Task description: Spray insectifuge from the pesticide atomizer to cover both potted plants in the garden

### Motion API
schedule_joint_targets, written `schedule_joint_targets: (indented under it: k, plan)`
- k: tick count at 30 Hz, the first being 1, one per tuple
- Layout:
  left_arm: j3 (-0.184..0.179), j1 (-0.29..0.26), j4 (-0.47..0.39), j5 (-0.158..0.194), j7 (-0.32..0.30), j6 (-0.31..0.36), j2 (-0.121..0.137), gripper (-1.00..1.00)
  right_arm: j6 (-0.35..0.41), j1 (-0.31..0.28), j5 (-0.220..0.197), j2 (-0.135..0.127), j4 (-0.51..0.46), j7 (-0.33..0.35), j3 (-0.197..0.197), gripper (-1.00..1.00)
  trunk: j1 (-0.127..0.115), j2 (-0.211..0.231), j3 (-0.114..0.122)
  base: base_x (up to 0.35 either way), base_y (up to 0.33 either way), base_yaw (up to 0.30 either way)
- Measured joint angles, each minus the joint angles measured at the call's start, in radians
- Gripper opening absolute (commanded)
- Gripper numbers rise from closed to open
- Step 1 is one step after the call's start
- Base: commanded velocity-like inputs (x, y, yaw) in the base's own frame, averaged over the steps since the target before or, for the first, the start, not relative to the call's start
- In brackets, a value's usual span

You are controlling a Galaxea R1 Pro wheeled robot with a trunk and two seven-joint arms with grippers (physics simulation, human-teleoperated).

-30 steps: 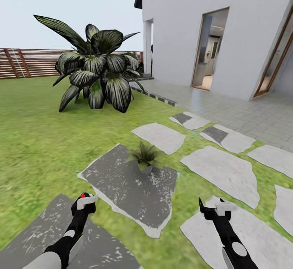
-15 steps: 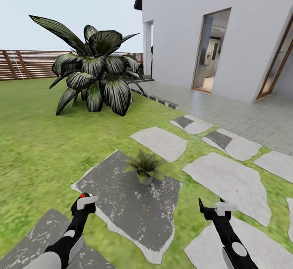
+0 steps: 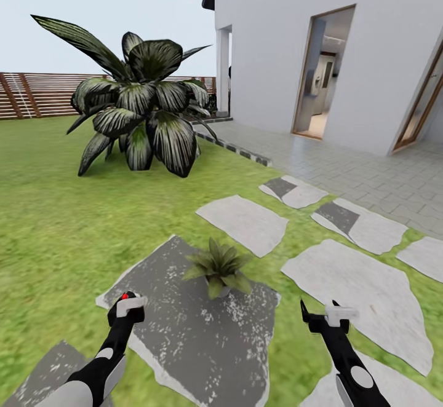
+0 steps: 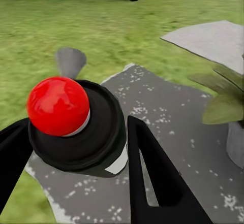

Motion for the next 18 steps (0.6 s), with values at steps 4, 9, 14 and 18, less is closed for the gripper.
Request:
schedule_joint_targets:
  k: [4,9,14,18]
  plan:
    - [0.000,0.000,0.000,0.000,0.000,-0.001,0.000,-1.00,0.000,0.000,0.000,0.000,0.000,0.000,0.001,1.00,0.000,0.000,0.000,0.324,0.000,0.000]
    - [-0.001,0.000,0.000,-0.001,0.000,-0.002,0.000,-1.00,0.000,0.000,0.000,0.000,0.000,0.000,0.001,1.00,0.000,0.000,0.000,0.204,0.000,0.000]
    - [-0.001,0.000,0.000,-0.001,0.000,-0.004,0.000,-1.00,0.000,0.000,0.000,0.000,0.000,0.000,0.000,1.00,0.001,0.000,0.000,0.050,0.000,0.000]
    - [-0.001,0.007,-0.003,-0.001,-0.001,-0.006,0.000,-1.00,0.000,0.000,0.000,0.000,0.000,0.000,0.001,1.00,0.001,0.000,0.000,0.004,0.000,0.000]
